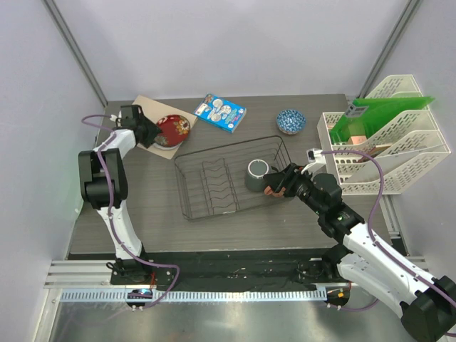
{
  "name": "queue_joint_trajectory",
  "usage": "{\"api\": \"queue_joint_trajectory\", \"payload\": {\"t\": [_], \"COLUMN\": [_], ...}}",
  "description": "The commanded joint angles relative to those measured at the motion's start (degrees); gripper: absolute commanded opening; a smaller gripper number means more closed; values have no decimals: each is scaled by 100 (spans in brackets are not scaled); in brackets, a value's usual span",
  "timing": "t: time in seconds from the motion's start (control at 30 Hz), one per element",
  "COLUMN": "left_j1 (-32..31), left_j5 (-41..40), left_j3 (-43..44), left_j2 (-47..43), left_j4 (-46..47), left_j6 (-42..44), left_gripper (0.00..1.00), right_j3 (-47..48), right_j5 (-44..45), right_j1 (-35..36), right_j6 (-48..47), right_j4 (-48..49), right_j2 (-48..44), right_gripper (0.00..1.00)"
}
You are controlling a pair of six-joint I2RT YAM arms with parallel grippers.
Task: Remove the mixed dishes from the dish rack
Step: Place the plate on the plate, then pick up the cup from the dish rack.
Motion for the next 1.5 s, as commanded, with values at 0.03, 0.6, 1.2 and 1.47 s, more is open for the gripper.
{"api": "queue_joint_trajectory", "payload": {"t": [0.03, 0.6, 1.2, 1.47], "left_j1": [61, -966, -3954, -5546], "left_j5": [-249, -1091, -2320, -4677], "left_j3": [7, 1035, -1735, 67], "left_j2": [-314, -1816, -3488, -2082], "left_j4": [-244, -332, 865, -875], "left_j6": [291, 1080, 1447, 1664], "left_gripper": [61, 81, 100, 100], "right_j3": [17, 236, 1335, 1300], "right_j5": [22, 398, 1727, 2026], "right_j1": [24, 15, 24, 24], "right_j6": [-1, -229, -625, -590], "right_j4": [290, 79, -1257, -1089], "right_j2": [-71, -80, 1256, 782], "right_gripper": [60, 60, 60, 61]}}
